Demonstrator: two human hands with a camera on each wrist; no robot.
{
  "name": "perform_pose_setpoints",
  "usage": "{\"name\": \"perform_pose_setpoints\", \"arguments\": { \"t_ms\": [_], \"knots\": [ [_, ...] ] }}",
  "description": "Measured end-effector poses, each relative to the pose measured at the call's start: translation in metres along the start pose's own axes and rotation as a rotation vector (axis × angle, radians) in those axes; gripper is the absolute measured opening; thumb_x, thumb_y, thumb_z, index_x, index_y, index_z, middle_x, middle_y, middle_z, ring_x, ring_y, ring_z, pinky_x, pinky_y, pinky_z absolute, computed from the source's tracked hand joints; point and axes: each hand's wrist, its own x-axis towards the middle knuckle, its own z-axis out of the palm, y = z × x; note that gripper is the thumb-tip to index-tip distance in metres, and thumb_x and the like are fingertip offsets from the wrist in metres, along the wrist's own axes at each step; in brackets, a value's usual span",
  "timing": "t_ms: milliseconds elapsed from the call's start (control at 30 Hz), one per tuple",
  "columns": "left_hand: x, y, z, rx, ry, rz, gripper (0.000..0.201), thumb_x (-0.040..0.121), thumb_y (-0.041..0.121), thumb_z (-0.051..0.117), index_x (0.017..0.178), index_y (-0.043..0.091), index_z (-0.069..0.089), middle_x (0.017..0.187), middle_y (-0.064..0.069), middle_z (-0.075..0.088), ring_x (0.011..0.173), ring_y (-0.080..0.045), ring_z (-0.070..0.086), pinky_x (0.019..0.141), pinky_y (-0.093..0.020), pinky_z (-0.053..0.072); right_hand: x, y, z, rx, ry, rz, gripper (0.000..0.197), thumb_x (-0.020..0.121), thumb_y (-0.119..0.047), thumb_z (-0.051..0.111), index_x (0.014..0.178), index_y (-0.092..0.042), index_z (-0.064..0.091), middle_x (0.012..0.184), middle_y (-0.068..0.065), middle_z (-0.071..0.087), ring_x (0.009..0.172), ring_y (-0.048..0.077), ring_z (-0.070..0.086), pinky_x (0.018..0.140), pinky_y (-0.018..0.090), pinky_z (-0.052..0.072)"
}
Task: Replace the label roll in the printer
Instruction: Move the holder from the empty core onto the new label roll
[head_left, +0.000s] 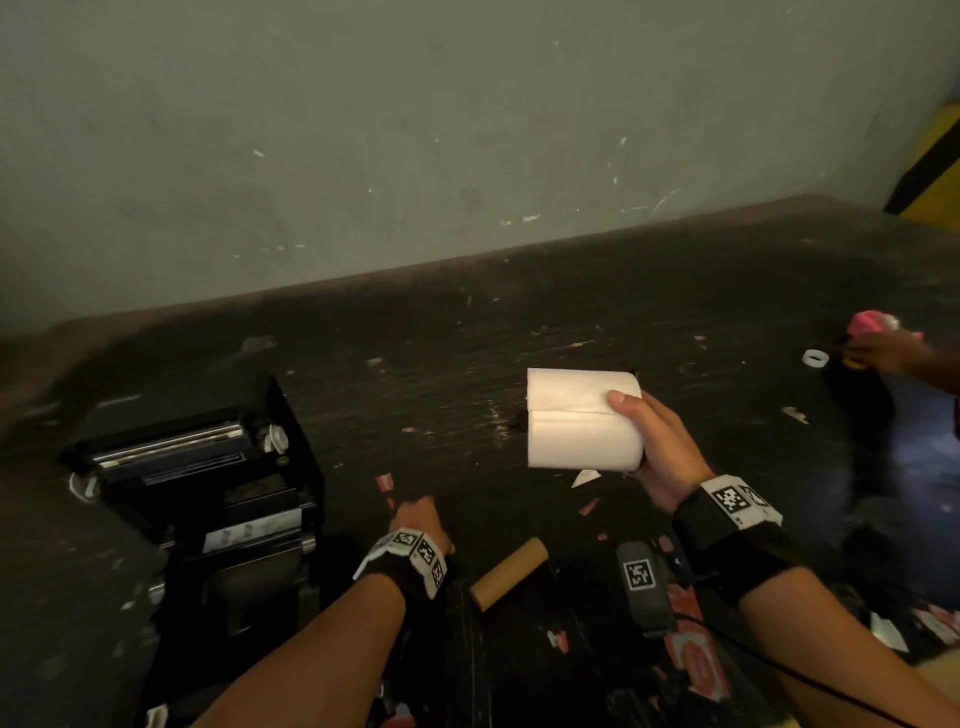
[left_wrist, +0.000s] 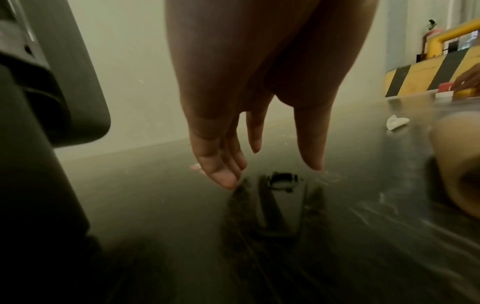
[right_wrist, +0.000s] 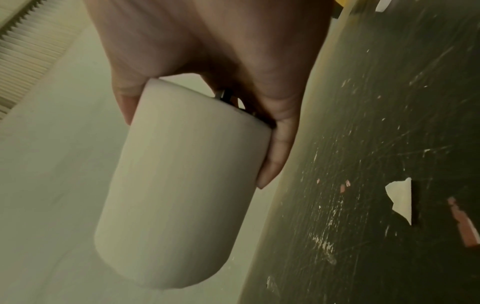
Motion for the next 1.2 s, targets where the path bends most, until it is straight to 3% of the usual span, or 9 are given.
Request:
{"name": "perform_pose_setpoints", "arguments": {
  "t_ms": [200, 300, 400, 533, 767, 1033, 1200],
  "knots": [
    [0.002, -0.007, 0.009, 0.037, 0.013, 0.046, 0.040, 0.083, 0.017, 0.067, 0.121, 0.008, 0.059, 0.128, -0.013, 0.057, 0.119, -0.026, 0.055, 0.098, -0.029, 0.046, -0.002, 0.003, -0.007, 0.017, -0.005, 0.020, 0.038, 0.081, -0.033, 0.062, 0.118, -0.032, 0.052, 0.118, 0.007, 0.062, 0.104, 0.027, 0.063, 0.074, 0.040, 0.055],
    [0.003, -0.009, 0.008, 0.003, -0.007, 0.025, 0.042, 0.084, 0.016, 0.066, 0.125, 0.008, 0.056, 0.130, -0.013, 0.056, 0.120, -0.025, 0.055, 0.099, -0.030, 0.046, -0.002, 0.006, -0.005, 0.021, 0.000, 0.029, 0.066, 0.069, -0.038, 0.068, 0.130, -0.026, 0.047, 0.119, 0.008, 0.063, 0.104, 0.028, 0.063, 0.070, 0.040, 0.055],
    [0.002, -0.009, 0.005, -0.028, -0.020, -0.006, 0.046, 0.082, 0.017, 0.068, 0.125, 0.008, 0.054, 0.130, -0.012, 0.055, 0.119, -0.025, 0.054, 0.098, -0.030, 0.047, 0.000, 0.010, -0.003, 0.003, -0.002, 0.042, 0.082, 0.059, -0.043, 0.070, 0.135, -0.026, 0.044, 0.122, 0.009, 0.062, 0.106, 0.029, 0.062, 0.076, 0.044, 0.055],
    [0.002, -0.009, 0.003, -0.036, -0.028, -0.024, 0.048, 0.080, 0.019, 0.071, 0.122, 0.005, 0.053, 0.126, -0.012, 0.057, 0.116, -0.025, 0.055, 0.094, -0.030, 0.049, 0.003, 0.015, -0.003, -0.016, -0.002, 0.056, 0.081, 0.061, -0.043, 0.070, 0.135, -0.026, 0.043, 0.121, 0.009, 0.062, 0.107, 0.029, 0.062, 0.084, 0.049, 0.054],
    [0.002, -0.006, -0.002, 0.004, -0.070, -0.008, 0.049, 0.078, 0.019, 0.073, 0.122, 0.007, 0.055, 0.127, -0.012, 0.056, 0.117, -0.025, 0.056, 0.095, -0.031, 0.049, 0.003, 0.017, 0.000, -0.020, 0.000, 0.066, 0.081, 0.061, -0.042, 0.070, 0.136, -0.026, 0.043, 0.120, 0.008, 0.062, 0.106, 0.028, 0.062, 0.079, 0.044, 0.054],
    [-0.002, -0.001, -0.004, 0.111, -0.087, 0.069, 0.048, 0.080, 0.020, 0.070, 0.124, 0.011, 0.052, 0.130, -0.012, 0.052, 0.115, -0.026, 0.057, 0.095, -0.034, 0.051, 0.002, 0.019, 0.000, -0.049, -0.009, 0.071, 0.081, 0.062, -0.043, 0.070, 0.136, -0.028, 0.041, 0.119, 0.008, 0.062, 0.105, 0.029, 0.062, 0.082, 0.051, 0.054],
    [-0.002, 0.001, -0.005, 0.149, -0.106, 0.083, 0.046, 0.080, 0.019, 0.070, 0.122, 0.010, 0.053, 0.127, -0.012, 0.055, 0.111, -0.025, 0.059, 0.089, -0.031, 0.053, 0.000, 0.016, 0.001, -0.049, -0.009, 0.069, 0.075, 0.065, -0.040, 0.069, 0.135, -0.027, 0.043, 0.118, 0.007, 0.062, 0.104, 0.027, 0.062, 0.077, 0.045, 0.054]
  ]
}}
